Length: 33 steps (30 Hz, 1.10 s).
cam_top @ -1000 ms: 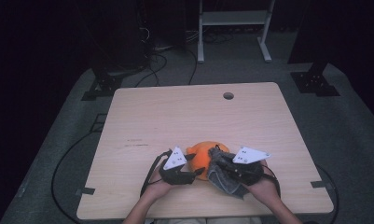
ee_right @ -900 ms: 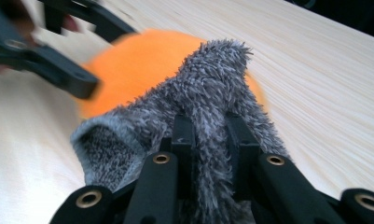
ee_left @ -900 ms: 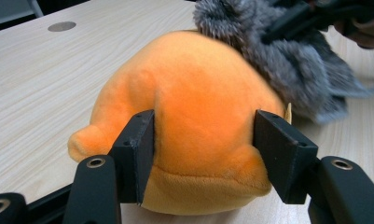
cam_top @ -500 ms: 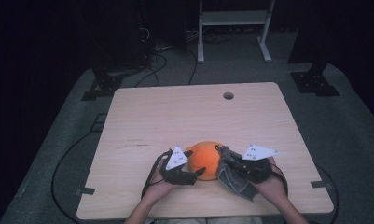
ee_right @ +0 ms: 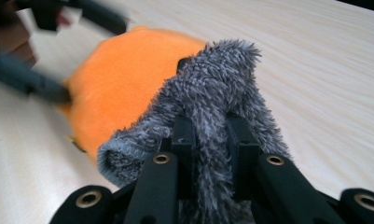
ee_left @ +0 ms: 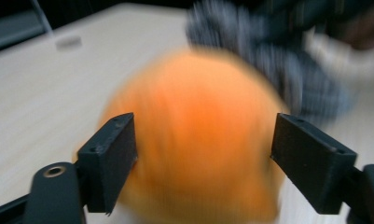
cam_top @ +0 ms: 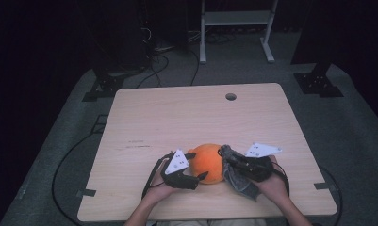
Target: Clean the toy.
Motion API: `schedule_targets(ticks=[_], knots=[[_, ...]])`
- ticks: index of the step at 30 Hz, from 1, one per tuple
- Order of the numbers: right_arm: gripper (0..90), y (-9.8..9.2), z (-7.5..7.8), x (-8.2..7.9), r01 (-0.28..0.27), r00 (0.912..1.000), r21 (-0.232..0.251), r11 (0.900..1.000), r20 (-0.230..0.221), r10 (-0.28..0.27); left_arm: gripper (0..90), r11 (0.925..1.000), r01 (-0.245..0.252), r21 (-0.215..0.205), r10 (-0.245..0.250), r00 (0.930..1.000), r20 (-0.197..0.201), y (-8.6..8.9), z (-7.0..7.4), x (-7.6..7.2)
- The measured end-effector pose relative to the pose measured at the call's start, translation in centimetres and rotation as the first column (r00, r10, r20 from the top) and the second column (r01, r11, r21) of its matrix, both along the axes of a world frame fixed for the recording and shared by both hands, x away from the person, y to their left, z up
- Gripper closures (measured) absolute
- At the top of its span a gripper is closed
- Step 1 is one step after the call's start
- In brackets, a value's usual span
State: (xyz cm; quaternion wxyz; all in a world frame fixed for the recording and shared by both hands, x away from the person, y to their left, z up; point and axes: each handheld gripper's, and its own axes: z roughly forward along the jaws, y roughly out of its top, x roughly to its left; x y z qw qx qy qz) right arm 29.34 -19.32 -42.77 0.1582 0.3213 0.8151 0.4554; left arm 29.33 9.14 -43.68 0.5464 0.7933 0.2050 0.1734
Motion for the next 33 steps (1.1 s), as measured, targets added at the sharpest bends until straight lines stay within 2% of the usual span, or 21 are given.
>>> schedule_targets(ticks=[2, 3, 4, 5, 8, 10, 11, 12, 14, 17, 21, 23, 25, 26, 27, 28, 29, 30, 31, 32, 33], knots=[[75.5, 0.1, 0.1, -0.4, -0.013, 0.9999, -0.004, 1.0, 0.005, 0.013, 19.7, 0.9997, -0.022, -0.014, 0.022, 0.9997, 0.007, -0.1, 0.3, 0.0], [75.4, 0.3, 0.1, -1.3, -0.033, 0.999, -0.032, 0.999, 0.028, 0.034, 21.4, 0.9973, -0.055, 0.05, 0.054, 0.9985, 0.01, -0.4, 0.3, 0.1], [75.4, 0.3, 0.1, -1.3, -0.033, 0.999, -0.032, 0.999, 0.028, 0.034, 23.0, 0.9973, -0.055, 0.05, 0.054, 0.9985, 0.01, -0.4, 0.3, 0.1], [75.4, 0.3, 0.3, -1.8, -0.038, 0.9985, -0.042, 0.998, 0.038, 0.039, 24.1, 0.9949, -0.043, 0.091, 0.043, 0.9991, 0.0, -0.7, -0.4, 0.2], [75.5, 0.5, 1.5, -2.1, -0.05, 0.9974, 0.01, 0.999, 0.053, 0.049, 28.0, 0.9966, -0.022, 0.08, 0.023, 0.9996, -0.014, -0.9, -0.7, 0.1], [75.3, 1.1, 2.2, -2.2, -0.072, 0.9953, 0.038, 0.997, 0.068, 0.069, 29.2, 0.9954, -0.013, 0.095, 0.013, 0.9999, -0.001, -1.1, -0.6, -0.1], [75.3, 1.1, 2.2, -2.2, -0.072, 0.9953, 0.038, 0.997, 0.068, 0.069, 29.2, 0.994, -0.006, 0.109, 0.004, 0.9999, 0.012, -1.3, -0.6, -0.3], [74.9, 1.9, 2.1, -1.9, -0.075, 0.9946, 0.012, 0.997, 0.073, 0.074, 30.1, 0.9905, 0.008, 0.138, -0.013, 0.9993, 0.036, -1.6, -0.6, -0.6], [74.9, 1.9, 1.3, -1.2, -0.081, 0.9959, 0.019, 0.997, 0.042, 0.08, 30.9, 0.9881, 0.013, 0.153, -0.02, 0.9988, 0.044, -1.5, -0.7, -0.6], [75.0, 0.6, 0.7, -0.3, -0.07, 0.9976, 0.052, 0.996, 0.003, 0.07, 31.0, 0.9903, 0.02, 0.138, -0.025, 0.9992, 0.032, -1.4, -0.8, -0.6], [75.2, -1.0, 0.3, 0.2, -0.01, 0.9998, 0.028, 1.0, -0.017, 0.01, 30.9, 0.9907, 0.028, 0.134, -0.032, 0.9991, 0.029, -1.5, -0.7, -0.6], [75.5, -1.8, 0.3, 0.3, 0.028, 0.999, 0.044, 0.999, -0.037, -0.026, 30.8, 0.9889, 0.025, 0.146, -0.031, 0.9987, 0.039, -1.7, -0.7, -0.7], [75.4, -1.4, 1.0, 0.0, 0.011, 0.9998, 0.08, 0.997, -0.02, -0.009, 30.7, 0.9886, 0.028, 0.148, -0.035, 0.9984, 0.044, -1.8, -0.7, -0.8], [75.4, -1.4, 1.0, 0.0, 0.011, 0.9998, 0.08, 0.997, -0.02, -0.009, 30.2, 0.9886, 0.028, 0.148, -0.035, 0.9984, 0.044, -1.8, -0.7, -0.8], [75.3, -0.4, 1.4, -0.3, -0.03, 0.9995, 0.073, 0.997, 0.001, 0.03, 28.5, 0.9883, 0.036, 0.148, -0.044, 0.9976, 0.053, -1.7, -0.4, -0.9], [75.3, -0.4, 1.4, -0.3, -0.03, 0.9995, 0.073, 0.997, 0.001, 0.03, 25.2, 0.9883, 0.036, 0.148, -0.044, 0.9976, 0.053, -1.7, -0.4, -0.9], [75.4, 0.5, 1.1, -0.5, -0.046, 0.9986, 0.018, 0.999, 0.027, 0.046, 20.9, 0.993, 0.023, 0.116, -0.03, 0.9979, 0.057, -1.4, 0.2, -0.8], [75.5, 0.6, 0.8, -0.6, -0.048, 0.9985, 0.013, 0.999, 0.028, 0.047, 16.9, 0.996, 0.01, 0.089, -0.014, 0.9989, 0.046, -1.2, 0.5, -0.7], [75.5, 0.6, 0.8, -0.6, -0.048, 0.9985, 0.013, 0.999, 0.028, 0.047, 14.1, 0.996, 0.01, 0.089, -0.014, 0.9989, 0.046, -1.2, 0.5, -0.7], [75.6, 0.4, 0.7, -0.7, -0.049, 0.9985, 0.013, 0.999, 0.025, 0.049, 14.1, 0.998, -0.014, 0.061, 0.012, 0.9993, 0.034, -1.0, 0.7, -0.5], [75.5, 0.1, 0.6, -0.9, -0.058, 0.9981, 0.017, 0.998, 0.021, 0.057, 10.7, 0.9978, -0.04, 0.053, 0.039, 0.999, 0.022, -0.9, 0.8, -0.3]])
